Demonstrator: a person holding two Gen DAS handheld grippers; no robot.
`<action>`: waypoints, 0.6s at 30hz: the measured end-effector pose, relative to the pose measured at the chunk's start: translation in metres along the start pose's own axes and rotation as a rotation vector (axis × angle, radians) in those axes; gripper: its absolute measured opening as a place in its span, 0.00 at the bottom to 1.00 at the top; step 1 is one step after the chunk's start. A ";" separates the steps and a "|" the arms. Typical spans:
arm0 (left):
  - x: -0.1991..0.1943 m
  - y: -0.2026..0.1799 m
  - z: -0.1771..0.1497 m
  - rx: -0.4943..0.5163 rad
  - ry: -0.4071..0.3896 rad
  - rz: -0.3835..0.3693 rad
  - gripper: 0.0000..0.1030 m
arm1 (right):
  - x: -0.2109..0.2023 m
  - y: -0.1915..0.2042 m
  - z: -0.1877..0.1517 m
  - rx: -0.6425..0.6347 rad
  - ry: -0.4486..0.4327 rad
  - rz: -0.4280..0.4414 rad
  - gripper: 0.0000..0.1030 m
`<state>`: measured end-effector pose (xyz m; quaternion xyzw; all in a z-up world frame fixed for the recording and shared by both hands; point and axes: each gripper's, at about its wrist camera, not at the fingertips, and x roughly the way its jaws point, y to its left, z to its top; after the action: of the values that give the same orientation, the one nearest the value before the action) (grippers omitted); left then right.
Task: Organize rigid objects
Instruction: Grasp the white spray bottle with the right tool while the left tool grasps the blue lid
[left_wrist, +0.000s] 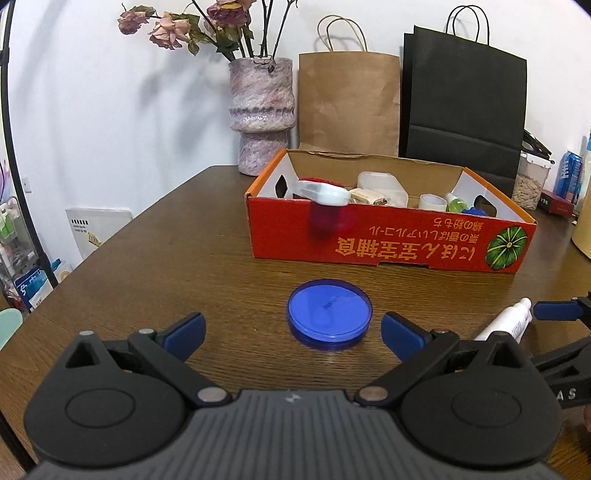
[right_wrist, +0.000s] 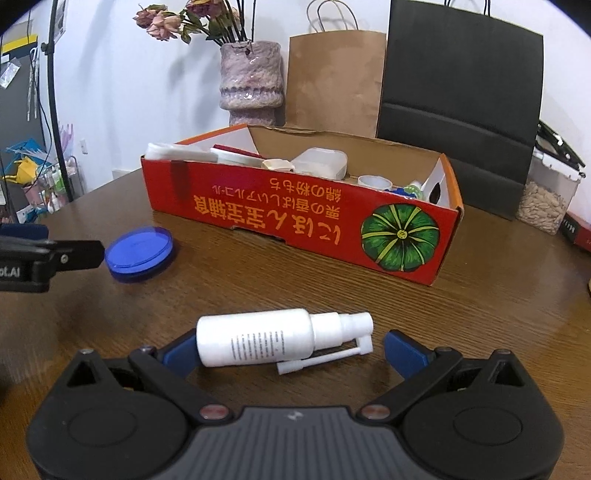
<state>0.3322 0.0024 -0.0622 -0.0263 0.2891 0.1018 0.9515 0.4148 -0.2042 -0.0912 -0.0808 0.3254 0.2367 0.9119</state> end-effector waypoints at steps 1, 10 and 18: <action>0.000 0.000 0.000 0.001 0.001 0.000 1.00 | 0.001 -0.001 0.001 0.007 0.001 0.001 1.00; 0.005 0.001 0.000 -0.006 0.023 -0.007 1.00 | 0.011 -0.010 0.007 0.055 0.009 0.009 0.98; 0.007 0.000 0.000 -0.004 0.032 -0.004 1.00 | 0.006 -0.011 0.006 0.086 -0.022 0.003 0.94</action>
<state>0.3381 0.0042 -0.0664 -0.0305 0.3042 0.1000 0.9469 0.4274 -0.2095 -0.0908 -0.0384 0.3255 0.2249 0.9176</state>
